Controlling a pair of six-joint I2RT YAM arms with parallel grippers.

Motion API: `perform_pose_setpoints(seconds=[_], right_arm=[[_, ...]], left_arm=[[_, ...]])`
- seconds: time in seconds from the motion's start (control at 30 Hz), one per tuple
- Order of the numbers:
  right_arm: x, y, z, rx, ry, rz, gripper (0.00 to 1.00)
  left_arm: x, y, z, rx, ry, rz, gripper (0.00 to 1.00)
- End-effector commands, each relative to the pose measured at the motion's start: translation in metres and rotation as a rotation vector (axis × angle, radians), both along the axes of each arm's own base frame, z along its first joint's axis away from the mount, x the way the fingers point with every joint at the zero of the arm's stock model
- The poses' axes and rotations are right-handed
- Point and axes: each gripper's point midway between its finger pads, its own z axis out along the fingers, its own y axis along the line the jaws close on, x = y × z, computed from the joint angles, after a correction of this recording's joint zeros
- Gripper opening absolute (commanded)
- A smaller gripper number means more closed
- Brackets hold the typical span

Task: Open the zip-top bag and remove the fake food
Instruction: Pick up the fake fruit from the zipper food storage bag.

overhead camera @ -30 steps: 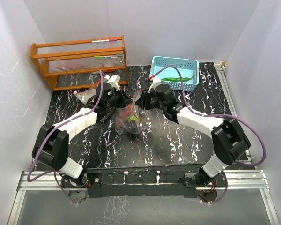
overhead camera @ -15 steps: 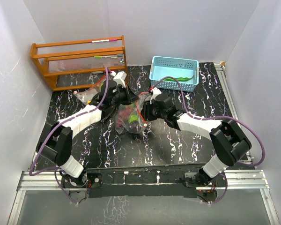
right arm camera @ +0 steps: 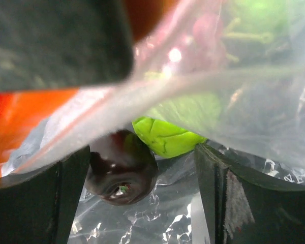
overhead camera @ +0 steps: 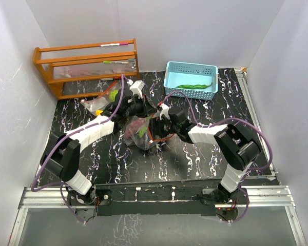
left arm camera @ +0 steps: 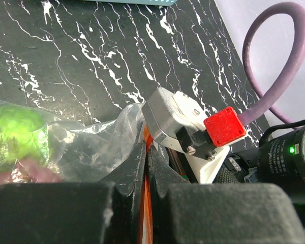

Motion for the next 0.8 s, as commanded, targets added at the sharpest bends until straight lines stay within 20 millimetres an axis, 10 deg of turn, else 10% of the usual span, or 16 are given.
perform_pose_setpoints(seconds=[0.0, 0.6, 0.77], right_arm=[[-0.024, 0.017, 0.018, 0.102, -0.025, 0.169, 0.89], [-0.041, 0.026, -0.031, 0.008, 0.051, 0.221, 0.98], [-0.040, 0.022, -0.023, 0.014, 0.030, 0.186, 0.79]], left_arm=[[0.013, -0.001, 0.031, -0.023, -0.097, 0.025, 0.00], [0.005, 0.007, 0.021, -0.016, -0.073, 0.049, 0.00], [0.003, 0.011, 0.020, -0.004, -0.073, 0.061, 0.00]])
